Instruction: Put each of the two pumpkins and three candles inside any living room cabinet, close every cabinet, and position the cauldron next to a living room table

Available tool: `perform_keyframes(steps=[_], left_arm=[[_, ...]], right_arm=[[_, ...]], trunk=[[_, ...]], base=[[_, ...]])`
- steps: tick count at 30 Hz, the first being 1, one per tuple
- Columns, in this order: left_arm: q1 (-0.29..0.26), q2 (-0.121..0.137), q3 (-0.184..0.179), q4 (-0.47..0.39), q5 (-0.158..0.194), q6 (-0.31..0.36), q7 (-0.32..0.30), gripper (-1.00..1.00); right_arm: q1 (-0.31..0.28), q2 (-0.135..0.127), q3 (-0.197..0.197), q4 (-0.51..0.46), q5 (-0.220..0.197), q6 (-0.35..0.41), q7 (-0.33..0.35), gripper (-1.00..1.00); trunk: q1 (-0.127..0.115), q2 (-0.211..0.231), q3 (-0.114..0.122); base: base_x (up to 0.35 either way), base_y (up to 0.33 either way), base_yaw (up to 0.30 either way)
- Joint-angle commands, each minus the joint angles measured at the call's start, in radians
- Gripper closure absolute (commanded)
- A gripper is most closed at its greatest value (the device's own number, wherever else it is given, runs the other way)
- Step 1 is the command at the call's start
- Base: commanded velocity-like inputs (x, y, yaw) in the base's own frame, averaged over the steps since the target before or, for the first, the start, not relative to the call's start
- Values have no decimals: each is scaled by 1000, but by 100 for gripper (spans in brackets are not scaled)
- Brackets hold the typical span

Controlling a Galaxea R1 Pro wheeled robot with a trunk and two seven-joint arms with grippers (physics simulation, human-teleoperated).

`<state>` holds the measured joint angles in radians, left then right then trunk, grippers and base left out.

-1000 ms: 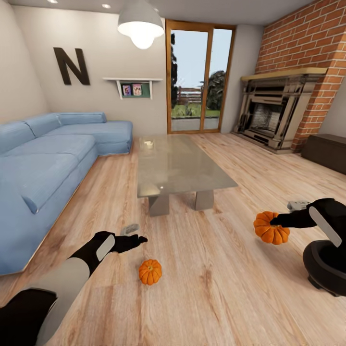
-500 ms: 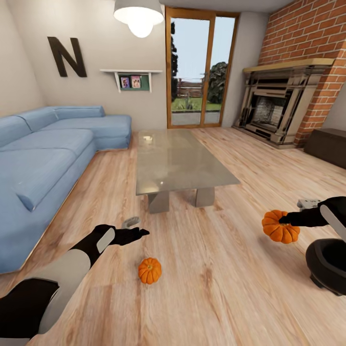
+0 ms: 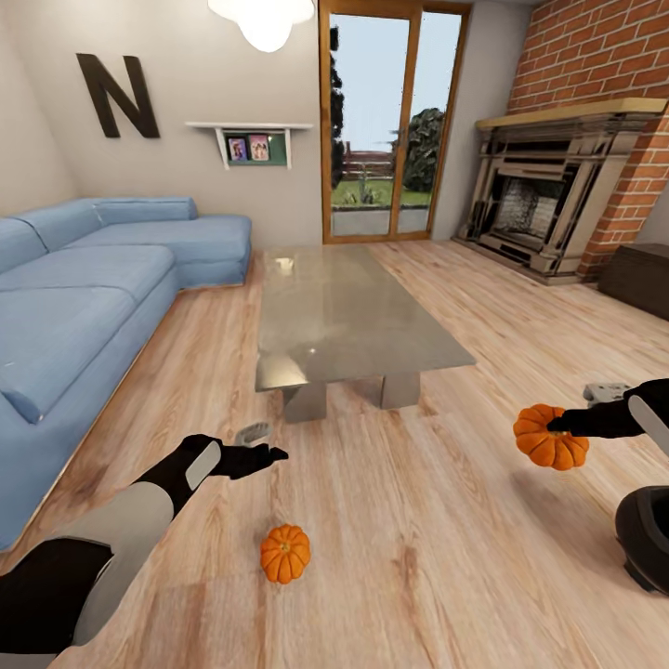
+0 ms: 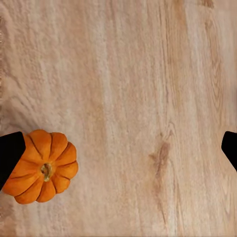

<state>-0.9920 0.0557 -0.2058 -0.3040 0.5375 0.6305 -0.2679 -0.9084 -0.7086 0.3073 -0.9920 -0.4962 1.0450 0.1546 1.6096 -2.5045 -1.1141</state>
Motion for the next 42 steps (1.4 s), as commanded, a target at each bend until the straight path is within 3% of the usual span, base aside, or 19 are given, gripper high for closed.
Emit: perform_keyframes(steps=[1, 12, 19, 21, 24, 25, 27, 42], left_arm=[[0, 2, -5, 9, -1, 4, -3, -100], [0, 39, -5, 101, -4, 5, -6, -100], [0, 43, -7, 130, -8, 6, -10, -100], [0, 43, -8, 131, -9, 5, -11, -100], [0, 43, -9, 132, -9, 4, -13, -100], [0, 42, -10, 132, -10, 1, -31, -100], [0, 41, -10, 133, -11, -2, -78, -100], [0, 42, -10, 132, -34, -5, -109, -100]], right_arm=[[-1, -15, 3, 0, 13, 2, 8, 100], [-3, -79, 2, 0, 13, 2, 8, 100], [-5, -86, 1, -30, 13, 2, 8, 100], [-6, -87, -18, -56, 13, 2, 8, 100], [-6, -88, -61, -72, 10, 2, 12, 100], [-6, -89, -84, -77, 9, 2, 30, 100], [-6, -88, -93, -79, 8, 2, 100, 100], [-6, -85, -98, -80, 8, 2, 141, 100]], trunk=[[0, 0, -3], [4, -3, -55], [7, -4, -94], [8, -5, -105], [8, -5, -109], [8, -5, -111], [8, -5, -113], [8, -5, -119]], base=[[19, 0, 0], [4, 0, 0], [0, 0, 0], [0, 0, 0], [0, 0, 0], [0, 0, 0], [0, 0, 0], [0, 0, 0]])
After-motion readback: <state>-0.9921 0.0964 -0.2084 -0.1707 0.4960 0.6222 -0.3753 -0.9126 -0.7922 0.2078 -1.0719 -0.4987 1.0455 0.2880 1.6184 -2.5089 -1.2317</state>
